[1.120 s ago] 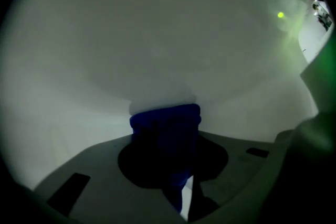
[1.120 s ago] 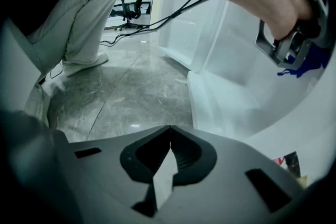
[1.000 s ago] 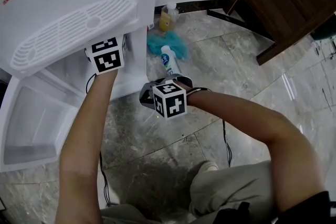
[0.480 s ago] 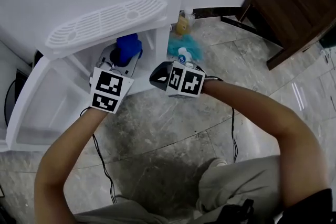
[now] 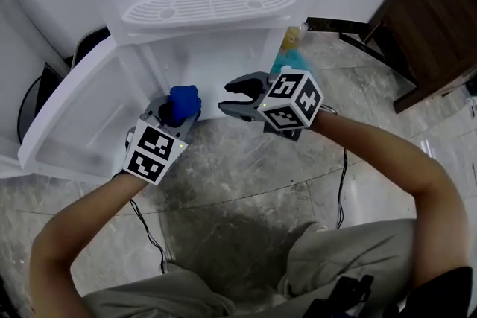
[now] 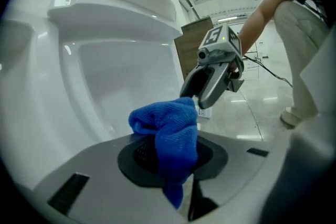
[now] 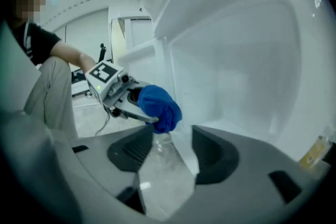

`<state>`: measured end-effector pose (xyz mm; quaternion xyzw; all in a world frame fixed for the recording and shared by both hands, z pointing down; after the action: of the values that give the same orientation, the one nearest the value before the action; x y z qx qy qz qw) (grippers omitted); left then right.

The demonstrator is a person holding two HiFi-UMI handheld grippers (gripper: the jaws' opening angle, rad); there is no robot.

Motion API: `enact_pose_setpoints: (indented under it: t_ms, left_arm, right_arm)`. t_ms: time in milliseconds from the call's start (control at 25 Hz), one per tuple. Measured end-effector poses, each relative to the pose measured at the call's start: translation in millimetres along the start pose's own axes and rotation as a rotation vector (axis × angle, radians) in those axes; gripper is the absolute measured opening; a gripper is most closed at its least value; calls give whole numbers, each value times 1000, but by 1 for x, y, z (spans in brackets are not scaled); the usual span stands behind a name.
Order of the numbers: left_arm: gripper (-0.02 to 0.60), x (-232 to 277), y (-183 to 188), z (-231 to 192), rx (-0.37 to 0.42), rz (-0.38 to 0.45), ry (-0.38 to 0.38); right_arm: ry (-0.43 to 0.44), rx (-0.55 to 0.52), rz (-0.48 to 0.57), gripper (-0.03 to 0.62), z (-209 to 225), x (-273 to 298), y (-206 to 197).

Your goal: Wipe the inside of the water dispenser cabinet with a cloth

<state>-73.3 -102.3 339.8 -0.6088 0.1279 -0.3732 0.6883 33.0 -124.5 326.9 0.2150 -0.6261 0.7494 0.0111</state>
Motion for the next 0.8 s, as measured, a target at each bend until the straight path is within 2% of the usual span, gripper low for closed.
enact_pose_setpoints:
  t_ms: [40,80,240,360,480,720,760,800]
  left_arm:
    - [91,0,-3,2,-7,-1,0]
    - [89,0,-4,5,-16,-1,-3]
    - [91,2,-6,14,-33,-5,-15]
    - [91,5,-2,17,-37,5,-17]
    - [91,10,2,19,-48,9,-21]
    - [91,13,2,20,-15,9,-48]
    - [91,14,1,22,-10,8,-55]
    - [91,14,0,25,-11,6,-63]
  right_arm:
    - [19,31,11,264,-6,4,6]
    - [37,58,28,301,-13,8,14]
    - [88,146,98,328,-36,24,38]
    - [102,161,78,330,-43,35,33]
    - [81,137,65,330,-44,39,30]
    - [59,171,49,326,-40,42,25]
    - [46,166,42,308,-39,41,24]
    - [28,160,35,172,-37,39,22]
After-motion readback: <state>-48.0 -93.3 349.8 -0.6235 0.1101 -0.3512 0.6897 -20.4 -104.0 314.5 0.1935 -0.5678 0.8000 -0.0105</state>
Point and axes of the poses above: the fingertips, and each gripper's own axes: x forward along the fingers, z to its right, y out of its top, the point moved 4 cm from there along -x, backward along the fingers, and after that the axes turned 12 degrees about z, right-handed, at the moved point
